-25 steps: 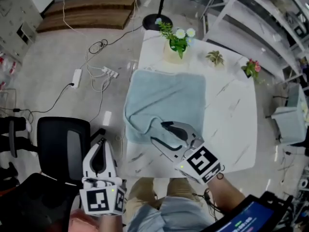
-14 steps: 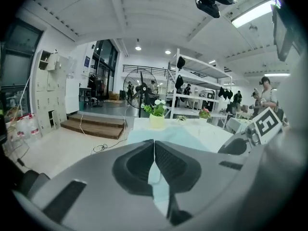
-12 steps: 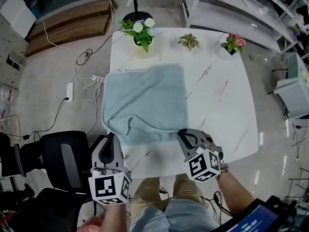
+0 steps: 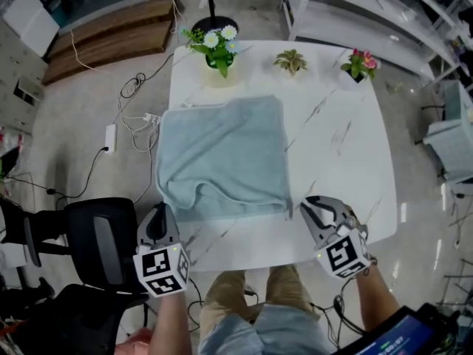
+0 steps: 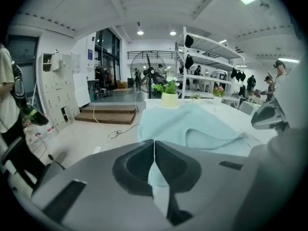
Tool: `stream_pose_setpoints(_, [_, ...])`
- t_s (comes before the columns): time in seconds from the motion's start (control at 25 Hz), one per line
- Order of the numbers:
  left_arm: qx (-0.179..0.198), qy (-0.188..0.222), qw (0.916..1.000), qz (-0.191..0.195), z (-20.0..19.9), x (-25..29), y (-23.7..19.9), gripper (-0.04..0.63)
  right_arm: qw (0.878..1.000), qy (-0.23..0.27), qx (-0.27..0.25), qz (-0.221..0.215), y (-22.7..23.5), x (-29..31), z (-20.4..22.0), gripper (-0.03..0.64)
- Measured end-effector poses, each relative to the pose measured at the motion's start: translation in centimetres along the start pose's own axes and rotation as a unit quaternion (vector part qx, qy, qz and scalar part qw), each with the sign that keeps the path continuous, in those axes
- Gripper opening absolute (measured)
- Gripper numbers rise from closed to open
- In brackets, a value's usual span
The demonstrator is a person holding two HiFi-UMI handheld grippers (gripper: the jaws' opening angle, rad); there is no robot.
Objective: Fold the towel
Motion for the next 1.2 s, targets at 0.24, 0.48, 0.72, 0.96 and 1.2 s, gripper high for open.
stream_pose_setpoints(0.24, [-0.045,0.024,0.998,0.037,-1.5,-0.9,0.2,0.026,0.998,0.02,0.036,-0.055,-2.1,3.7,-2.4,0.153])
stream_pose_setpoints(0.48, [-0.11,-0.023,0.9927,0.042,-0.5,0.6,1.3,0.247,0.999,-0.001,0.019,-0.05,-2.7,4.5,-2.1,0.152])
stream_pose_setpoints(0.72, [-0.067,-0.079,0.9946,-0.011,0.7,3.5,0.5,0.038,0.999,-0.008,0.003,-0.048,-2.6,5.5,-2.1,0.15])
stream_pose_setpoints(0.96, [-0.055,-0.076,0.9955,-0.009,0.9,3.3,-2.0,0.012,0.999,-0.025,-0.025,0.003,-1.3,5.3,-1.6,0.037])
stream_pose_setpoints(1.2, [-0.034,-0.106,0.993,0.04,3.2,1.9,-2.5,0.012,0.997,-0.03,-0.069,0.005,-1.3,2.9,-0.4,0.031])
Point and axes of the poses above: the fingertips, and each gripper's own axes: x forward along the fingers, y to its right, z out of its underside, the point moved 5 cm from there along -x, backward along the fingers, and after that the axes turned 13 degrees about -z, right-handed, at the moved point
